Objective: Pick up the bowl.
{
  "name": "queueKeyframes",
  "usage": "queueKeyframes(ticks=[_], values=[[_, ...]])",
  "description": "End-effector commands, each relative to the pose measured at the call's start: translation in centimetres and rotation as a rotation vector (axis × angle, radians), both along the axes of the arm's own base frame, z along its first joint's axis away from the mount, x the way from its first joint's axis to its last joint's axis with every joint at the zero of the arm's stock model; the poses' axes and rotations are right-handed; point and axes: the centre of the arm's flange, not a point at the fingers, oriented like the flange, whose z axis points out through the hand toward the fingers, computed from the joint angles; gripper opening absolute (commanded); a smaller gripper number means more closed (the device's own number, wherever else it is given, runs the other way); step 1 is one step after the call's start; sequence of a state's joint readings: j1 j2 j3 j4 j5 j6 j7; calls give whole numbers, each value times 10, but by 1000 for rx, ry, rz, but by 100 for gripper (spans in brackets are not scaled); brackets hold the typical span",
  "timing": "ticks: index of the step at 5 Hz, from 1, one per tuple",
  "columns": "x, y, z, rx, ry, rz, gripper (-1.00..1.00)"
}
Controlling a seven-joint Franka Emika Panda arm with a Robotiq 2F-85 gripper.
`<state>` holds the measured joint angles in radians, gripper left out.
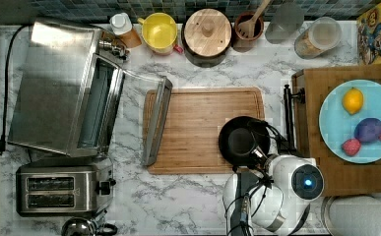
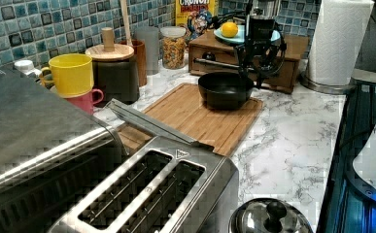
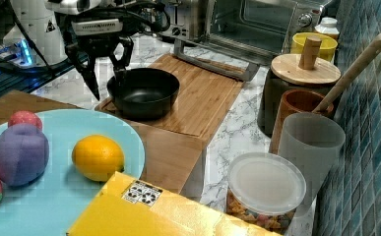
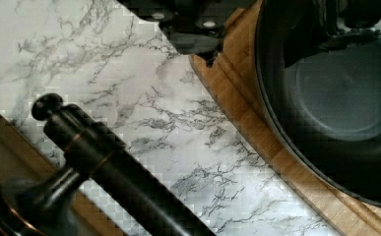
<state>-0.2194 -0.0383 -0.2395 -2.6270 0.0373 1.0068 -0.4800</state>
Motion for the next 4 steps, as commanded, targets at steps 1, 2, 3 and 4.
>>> queueKeyframes(ticks=[1,2,3,4], values=[[18,-8,24,0,-96,-45,-100],[19,-7,21,11,-75,-52,-100],[25,0,66,1,-124,-61,-100],[56,16,125,-57,-159,-65,-100]])
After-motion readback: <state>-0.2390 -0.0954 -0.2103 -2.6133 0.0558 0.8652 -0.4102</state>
